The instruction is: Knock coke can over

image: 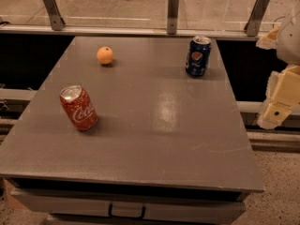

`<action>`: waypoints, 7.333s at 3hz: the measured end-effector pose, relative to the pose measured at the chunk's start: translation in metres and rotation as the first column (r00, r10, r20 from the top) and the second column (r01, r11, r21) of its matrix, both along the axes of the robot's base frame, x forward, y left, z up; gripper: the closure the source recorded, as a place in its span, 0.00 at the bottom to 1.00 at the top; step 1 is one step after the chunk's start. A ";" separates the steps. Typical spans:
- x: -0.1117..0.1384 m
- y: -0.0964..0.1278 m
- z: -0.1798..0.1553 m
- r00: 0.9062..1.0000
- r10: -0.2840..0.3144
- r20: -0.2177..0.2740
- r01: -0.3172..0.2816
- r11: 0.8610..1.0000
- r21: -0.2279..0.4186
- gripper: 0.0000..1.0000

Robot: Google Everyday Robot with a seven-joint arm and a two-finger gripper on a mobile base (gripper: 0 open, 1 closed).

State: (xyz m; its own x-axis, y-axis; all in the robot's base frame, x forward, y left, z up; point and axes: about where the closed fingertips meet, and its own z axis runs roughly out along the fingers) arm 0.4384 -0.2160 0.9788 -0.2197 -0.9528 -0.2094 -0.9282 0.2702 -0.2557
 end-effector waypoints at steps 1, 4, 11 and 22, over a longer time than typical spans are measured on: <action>0.000 0.000 0.000 1.000 0.000 0.000 0.000 1.000 0.000 0.00; 0.036 0.124 -0.043 0.977 0.211 -0.028 -0.197 0.947 0.255 0.00; 0.040 0.392 -0.091 0.936 0.350 0.030 -0.235 0.560 0.794 0.14; 0.056 0.351 -0.120 0.855 0.498 -0.148 -0.503 0.864 0.003 0.36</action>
Offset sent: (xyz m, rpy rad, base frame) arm 0.0126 0.0099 -0.0126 0.0629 0.0207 0.0321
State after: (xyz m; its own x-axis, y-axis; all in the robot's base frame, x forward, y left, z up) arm 0.4941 0.1346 0.8593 0.2643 -0.9480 -0.1771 -0.9622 -0.2467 -0.1150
